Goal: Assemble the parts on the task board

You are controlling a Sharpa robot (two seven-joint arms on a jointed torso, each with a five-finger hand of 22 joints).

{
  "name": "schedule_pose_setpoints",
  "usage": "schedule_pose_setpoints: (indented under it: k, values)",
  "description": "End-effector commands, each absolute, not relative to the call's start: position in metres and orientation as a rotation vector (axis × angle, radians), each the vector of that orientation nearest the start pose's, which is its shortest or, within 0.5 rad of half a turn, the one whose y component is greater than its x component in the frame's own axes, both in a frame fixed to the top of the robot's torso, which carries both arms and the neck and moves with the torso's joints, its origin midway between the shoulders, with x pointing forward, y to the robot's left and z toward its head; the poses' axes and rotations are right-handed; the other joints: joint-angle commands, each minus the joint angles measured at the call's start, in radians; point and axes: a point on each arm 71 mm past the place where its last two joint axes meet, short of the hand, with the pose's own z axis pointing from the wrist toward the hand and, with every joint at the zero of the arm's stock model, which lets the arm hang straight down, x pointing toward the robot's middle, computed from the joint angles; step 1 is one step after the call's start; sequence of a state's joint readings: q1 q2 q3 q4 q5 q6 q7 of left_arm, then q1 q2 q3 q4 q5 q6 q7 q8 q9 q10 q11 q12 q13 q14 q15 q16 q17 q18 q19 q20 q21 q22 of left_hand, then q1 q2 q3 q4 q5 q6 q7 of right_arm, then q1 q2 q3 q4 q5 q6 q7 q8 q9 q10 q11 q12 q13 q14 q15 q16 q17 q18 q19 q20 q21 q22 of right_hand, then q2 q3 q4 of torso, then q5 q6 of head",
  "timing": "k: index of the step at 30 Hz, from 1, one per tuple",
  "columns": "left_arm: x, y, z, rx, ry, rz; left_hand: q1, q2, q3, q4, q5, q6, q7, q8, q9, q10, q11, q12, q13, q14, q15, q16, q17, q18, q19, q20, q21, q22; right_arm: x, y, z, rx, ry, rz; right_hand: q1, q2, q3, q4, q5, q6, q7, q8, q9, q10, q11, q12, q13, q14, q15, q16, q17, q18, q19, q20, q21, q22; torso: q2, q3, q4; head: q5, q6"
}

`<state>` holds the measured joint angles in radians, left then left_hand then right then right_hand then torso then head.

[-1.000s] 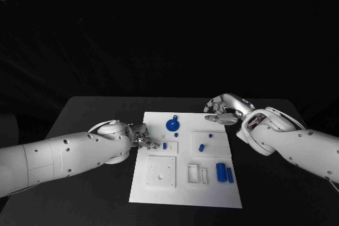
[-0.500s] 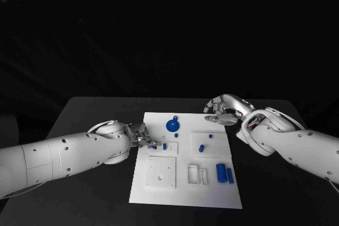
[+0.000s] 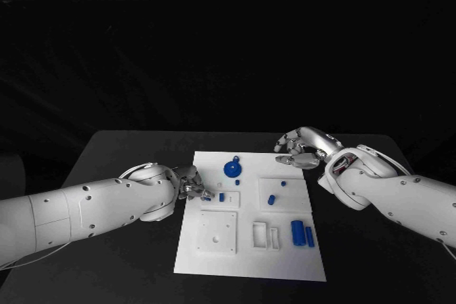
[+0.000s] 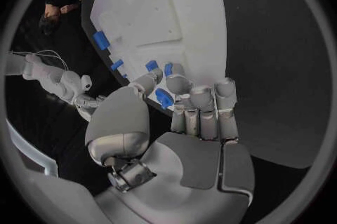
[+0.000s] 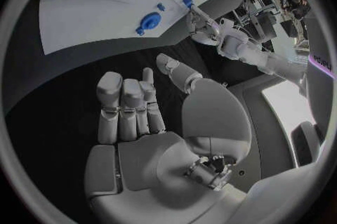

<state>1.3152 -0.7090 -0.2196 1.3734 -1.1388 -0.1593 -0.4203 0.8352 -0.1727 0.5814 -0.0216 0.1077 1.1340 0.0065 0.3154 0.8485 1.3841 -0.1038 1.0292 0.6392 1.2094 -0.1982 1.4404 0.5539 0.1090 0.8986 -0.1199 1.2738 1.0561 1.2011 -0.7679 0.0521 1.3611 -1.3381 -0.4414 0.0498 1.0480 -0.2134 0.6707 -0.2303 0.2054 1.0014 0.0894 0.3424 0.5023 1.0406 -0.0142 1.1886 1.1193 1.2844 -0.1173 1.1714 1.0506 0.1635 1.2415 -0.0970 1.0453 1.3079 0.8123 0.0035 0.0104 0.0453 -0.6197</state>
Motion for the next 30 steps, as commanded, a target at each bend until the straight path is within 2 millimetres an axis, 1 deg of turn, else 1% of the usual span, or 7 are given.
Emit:
schedule_pose_setpoints:
  k: [1, 6, 13, 16, 20, 22, 30]
  values:
    - [0.51, 0.199, -0.222, -0.189, 2.061, -0.414, 0.023, 0.023, -0.013, -0.031, 0.032, 0.004, 0.006, -0.006, 0.001, 0.001, 0.007, -0.007, 0.001, -0.007, -0.001, -0.005, 0.001, -0.001, -0.006, -0.139, -0.004, 0.002, 0.524, -0.208, -0.15, -0.031, 1.454, 0.752, 0.005, -0.009, -0.004, 0.004, 0.006, 0.003, 0.009, -0.004, 0.001, -0.007, 0.001, -0.003, -0.001, 0.005, -0.003, -0.005, 0.001, 0.098, 0.001, -0.006, -0.004, 0.013, 0.0, 0.0002, 0.0, 0.0, -0.001]
    - [0.51, 0.199, -0.222, -0.197, 2.068, -0.421, 0.055, 0.06, -0.029, -0.083, 0.084, 0.009, 0.007, -0.012, 0.003, 0.001, 0.006, -0.009, 0.0, -0.007, -0.001, -0.007, 0.001, -0.002, -0.005, -0.138, -0.008, 0.003, 0.524, -0.208, -0.15, -0.031, 1.454, 0.752, 0.005, -0.009, -0.004, 0.004, 0.009, 0.003, 0.009, -0.004, 0.002, -0.007, 0.002, -0.003, -0.002, 0.005, -0.003, -0.005, 0.001, 0.098, 0.001, -0.006, -0.004, 0.013, 0.0, 0.0003, -0.0001, 0.0, -0.001]
    - [0.51, 0.199, -0.222, -0.219, 2.071, -0.433, 0.074, 0.104, -0.032, -0.116, 0.093, 0.016, 0.006, -0.013, 0.007, 0.002, 0.006, -0.01, 0.0, -0.006, -0.001, -0.008, 0.001, -0.005, -0.004, -0.137, -0.011, 0.004, 0.525, -0.208, -0.15, -0.031, 1.455, 0.751, 0.005, -0.009, -0.004, 0.004, 0.011, 0.003, 0.009, -0.004, 0.002, -0.006, 0.002, -0.003, -0.002, 0.005, -0.003, -0.005, 0.001, 0.098, 0.001, -0.006, -0.004, 0.013, 0.0, -0.0001, -0.0001, 0.0, -0.003]
    - [0.51, 0.199, -0.222, -0.226, 2.067, -0.438, 0.093, 0.133, -0.025, -0.133, 0.085, 0.022, 0.006, -0.009, 0.012, 0.002, 0.004, -0.01, 0.0, -0.006, -0.001, -0.008, 0.001, -0.005, -0.004, -0.137, -0.011, 0.005, 0.525, -0.208, -0.15, -0.031, 1.455, 0.751, 0.005, -0.009, -0.004, 0.004, 0.013, 0.003, 0.009, -0.005, 0.002, -0.006, 0.002, -0.003, -0.002, 0.005, -0.003, -0.005, 0.001, 0.098, 0.001, -0.006, -0.004, 0.014, 0.001, 0.0, 0.0002, 0.0, -0.003]
    - [0.509, 0.199, -0.222, -0.234, 2.068, -0.446, 0.108, 0.177, -0.031, -0.166, 0.039, 0.015, 0.005, -0.004, 0.035, 0.001, 0.005, -0.011, -0.001, -0.006, -0.002, -0.009, 0.001, -0.009, -0.003, -0.134, -0.015, 0.007, 0.525, -0.208, -0.15, -0.032, 1.455, 0.752, 0.005, -0.009, -0.004, 0.005, 0.016, 0.003, 0.009, -0.005, 0.003, -0.006, 0.002, -0.003, -0.002, 0.006, -0.003, -0.005, 0.002, 0.098, 0.001, -0.006, -0.004, 0.014, 0.0, 0.0002, -0.0001, -0.001, -0.004]
    - [0.509, 0.2, -0.221, -0.237, 2.065, -0.449, 0.11, 0.184, -0.031, -0.171, 0.022, 0.012, 0.005, -0.004, 0.042, 0.001, 0.004, -0.011, -0.001, -0.006, -0.002, -0.009, 0.001, -0.009, -0.003, -0.134, -0.016, 0.007, 0.525, -0.208, -0.15, -0.032, 1.455, 0.753, 0.005, -0.009, -0.004, 0.005, 0.017, 0.004, 0.009, -0.005, 0.003, -0.006, 0.002, -0.003, -0.002, 0.006, -0.003, -0.005, 0.002, 0.098, 0.001, -0.006, -0.004, 0.014, 0.0, 0.0004, 0.0, -0.001, -0.004]
    - [0.512, 0.203, -0.212, -0.323, 2.027, -0.565, 0.121, 0.2, -0.028, -0.189, 0.01, 0.007, 0.004, -0.004, 0.054, 0.0, 0.003, -0.011, 0.0, -0.006, -0.002, -0.009, 0.001, -0.01, -0.003, -0.134, -0.018, 0.01, 0.523, -0.204, -0.149, -0.036, 1.454, 0.765, 0.005, -0.009, -0.005, 0.005, 0.02, 0.004, 0.009, -0.005, 0.003, -0.006, 0.002, -0.003, -0.002, 0.006, -0.003, -0.005, 0.002, 0.098, 0.001, -0.006, -0.004, 0.014, 0.0, 0.0008, -0.0002, 0.001, -0.002]
